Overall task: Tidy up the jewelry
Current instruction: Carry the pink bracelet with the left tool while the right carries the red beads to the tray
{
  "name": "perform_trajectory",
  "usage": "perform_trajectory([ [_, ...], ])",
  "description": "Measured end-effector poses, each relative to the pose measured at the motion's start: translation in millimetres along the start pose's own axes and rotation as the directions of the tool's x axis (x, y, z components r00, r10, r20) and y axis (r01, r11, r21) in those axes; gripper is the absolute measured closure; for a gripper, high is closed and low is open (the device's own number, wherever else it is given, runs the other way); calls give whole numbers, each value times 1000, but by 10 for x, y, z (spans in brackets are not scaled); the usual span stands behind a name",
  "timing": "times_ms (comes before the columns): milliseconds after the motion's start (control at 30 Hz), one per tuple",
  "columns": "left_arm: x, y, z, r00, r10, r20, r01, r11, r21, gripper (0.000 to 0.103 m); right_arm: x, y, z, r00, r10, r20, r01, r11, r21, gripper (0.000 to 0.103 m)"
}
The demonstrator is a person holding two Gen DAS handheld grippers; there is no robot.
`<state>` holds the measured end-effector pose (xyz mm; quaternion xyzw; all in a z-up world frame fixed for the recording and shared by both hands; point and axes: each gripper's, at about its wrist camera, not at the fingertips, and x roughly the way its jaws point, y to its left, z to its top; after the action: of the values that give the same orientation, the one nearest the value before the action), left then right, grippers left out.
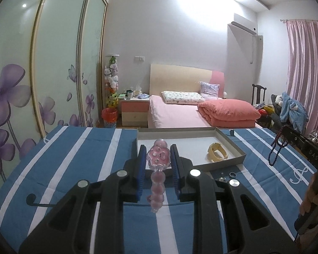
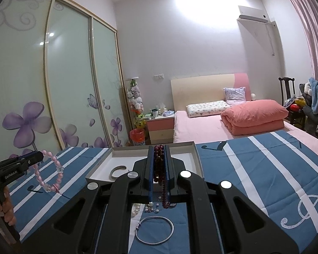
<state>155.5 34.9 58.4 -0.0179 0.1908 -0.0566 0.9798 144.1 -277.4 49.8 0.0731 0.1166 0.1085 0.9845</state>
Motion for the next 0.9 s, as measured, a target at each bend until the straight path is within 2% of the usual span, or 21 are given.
perform_trajectory([
  [467, 178, -104, 122, 999, -33, 13, 33, 999, 1, 80, 149, 46, 135, 999, 23, 34, -23, 1000, -7, 94],
  [900, 801, -270, 345, 999, -38, 12, 38, 999, 12, 80, 669, 21, 233, 999, 25, 42, -24, 999, -23, 94],
])
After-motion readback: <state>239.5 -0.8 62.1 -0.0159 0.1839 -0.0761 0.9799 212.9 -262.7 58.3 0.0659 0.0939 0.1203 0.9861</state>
